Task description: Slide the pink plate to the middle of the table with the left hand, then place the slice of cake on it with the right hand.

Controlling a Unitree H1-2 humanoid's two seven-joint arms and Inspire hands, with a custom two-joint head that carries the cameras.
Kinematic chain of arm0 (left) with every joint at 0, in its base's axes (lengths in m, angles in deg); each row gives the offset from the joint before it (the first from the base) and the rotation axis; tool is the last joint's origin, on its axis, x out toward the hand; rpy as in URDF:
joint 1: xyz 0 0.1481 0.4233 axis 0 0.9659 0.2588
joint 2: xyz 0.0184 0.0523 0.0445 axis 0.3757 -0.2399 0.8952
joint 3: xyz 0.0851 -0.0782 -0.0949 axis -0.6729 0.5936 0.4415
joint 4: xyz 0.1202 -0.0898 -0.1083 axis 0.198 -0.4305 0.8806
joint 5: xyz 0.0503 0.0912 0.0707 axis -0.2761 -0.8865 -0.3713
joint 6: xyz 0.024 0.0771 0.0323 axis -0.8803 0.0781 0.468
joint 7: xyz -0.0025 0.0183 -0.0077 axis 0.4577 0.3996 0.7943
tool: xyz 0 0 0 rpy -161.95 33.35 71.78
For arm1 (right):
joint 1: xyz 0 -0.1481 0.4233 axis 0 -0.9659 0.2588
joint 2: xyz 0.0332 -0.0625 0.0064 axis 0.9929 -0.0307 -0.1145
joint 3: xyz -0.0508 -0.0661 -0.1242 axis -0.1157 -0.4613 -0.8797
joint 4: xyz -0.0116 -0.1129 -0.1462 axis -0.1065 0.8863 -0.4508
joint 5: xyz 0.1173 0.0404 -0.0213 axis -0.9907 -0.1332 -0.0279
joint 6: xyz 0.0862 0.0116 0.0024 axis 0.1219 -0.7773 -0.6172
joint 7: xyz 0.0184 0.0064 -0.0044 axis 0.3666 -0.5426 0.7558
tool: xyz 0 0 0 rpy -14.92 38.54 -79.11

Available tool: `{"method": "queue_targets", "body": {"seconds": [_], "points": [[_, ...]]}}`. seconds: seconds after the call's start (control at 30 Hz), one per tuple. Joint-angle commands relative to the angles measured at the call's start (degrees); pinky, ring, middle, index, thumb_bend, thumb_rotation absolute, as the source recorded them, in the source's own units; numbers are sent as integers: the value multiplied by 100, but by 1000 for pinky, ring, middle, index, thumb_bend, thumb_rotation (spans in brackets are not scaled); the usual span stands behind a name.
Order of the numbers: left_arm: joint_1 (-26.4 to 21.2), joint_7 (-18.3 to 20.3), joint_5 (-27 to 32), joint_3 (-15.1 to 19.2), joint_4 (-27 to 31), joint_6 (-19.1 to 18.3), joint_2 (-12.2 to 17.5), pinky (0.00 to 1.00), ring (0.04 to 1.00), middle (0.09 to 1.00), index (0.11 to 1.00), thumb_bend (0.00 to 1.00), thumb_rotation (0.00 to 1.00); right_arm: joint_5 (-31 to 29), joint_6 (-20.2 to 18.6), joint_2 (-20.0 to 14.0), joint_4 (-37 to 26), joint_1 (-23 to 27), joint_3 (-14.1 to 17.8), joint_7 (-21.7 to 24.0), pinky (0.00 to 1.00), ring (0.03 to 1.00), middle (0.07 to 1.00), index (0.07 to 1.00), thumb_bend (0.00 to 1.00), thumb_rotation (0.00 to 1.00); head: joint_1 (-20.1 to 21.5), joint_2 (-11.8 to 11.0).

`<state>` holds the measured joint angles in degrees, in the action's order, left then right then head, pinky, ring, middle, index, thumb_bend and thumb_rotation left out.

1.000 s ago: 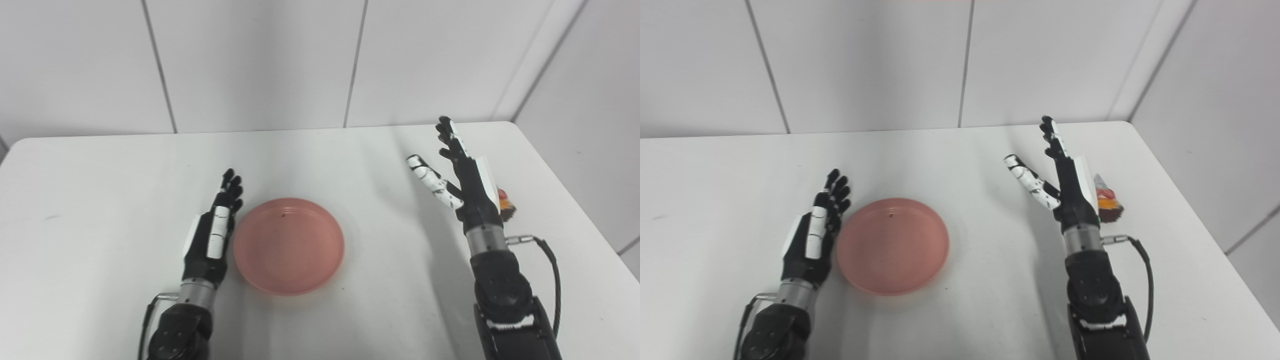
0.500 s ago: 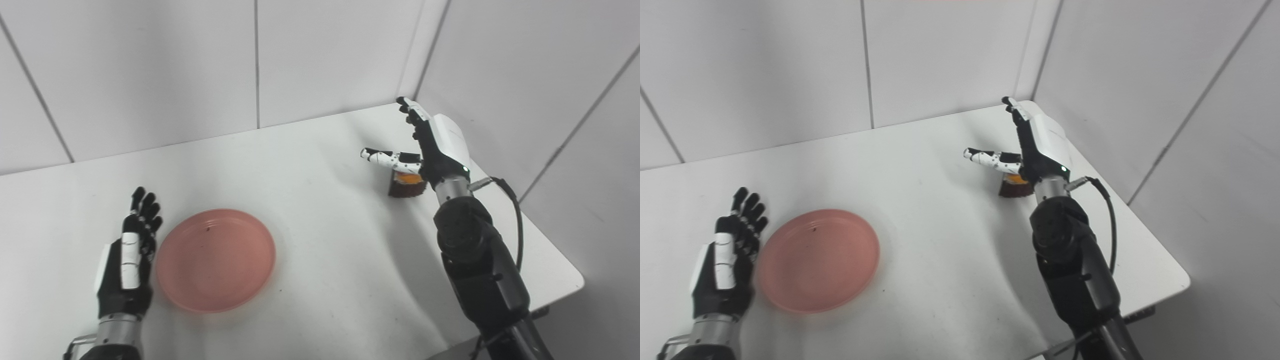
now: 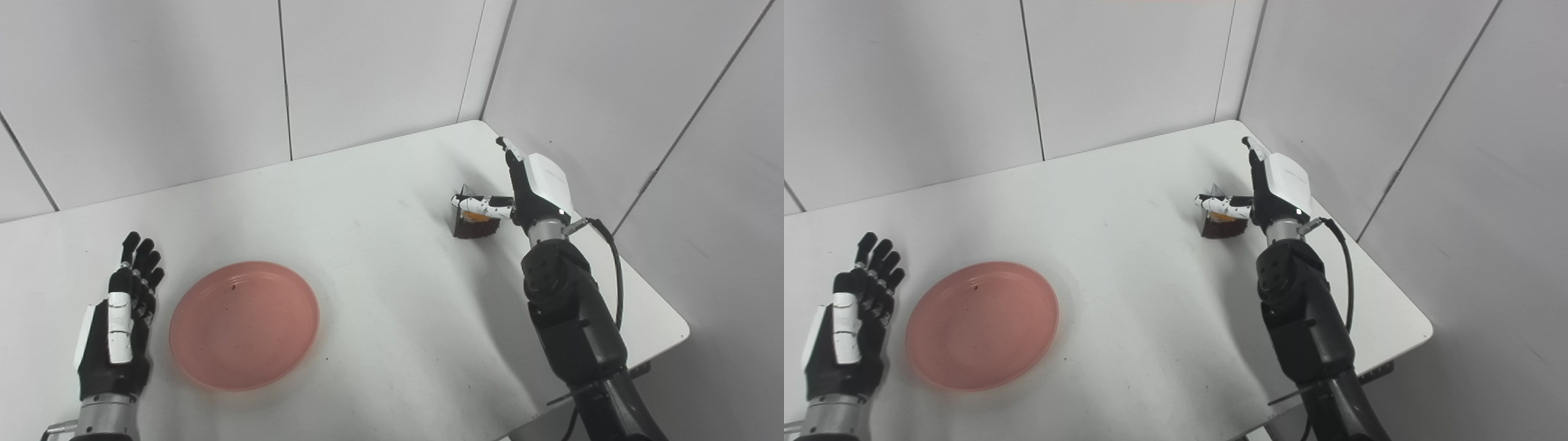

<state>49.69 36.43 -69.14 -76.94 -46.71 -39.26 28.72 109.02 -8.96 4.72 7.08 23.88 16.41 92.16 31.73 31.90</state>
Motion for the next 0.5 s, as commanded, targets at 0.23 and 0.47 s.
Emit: {"method": "queue_targets", "body": {"seconds": [0.23, 0.47], "points": [[451, 66, 1, 14, -145, 4, 109, 1000, 1000, 1000, 1000, 703, 1000, -107, 63, -180, 534, 227, -237, -360, 747, 844, 879, 894, 970, 477, -52, 30], [478, 29, -24, -28, -30, -97, 90, 1000, 1000, 1000, 1000, 703, 1000, -472, 242, -226, 964, 279, -451, -500, 746, 852, 887, 894, 976, 445, -86, 39]]}}
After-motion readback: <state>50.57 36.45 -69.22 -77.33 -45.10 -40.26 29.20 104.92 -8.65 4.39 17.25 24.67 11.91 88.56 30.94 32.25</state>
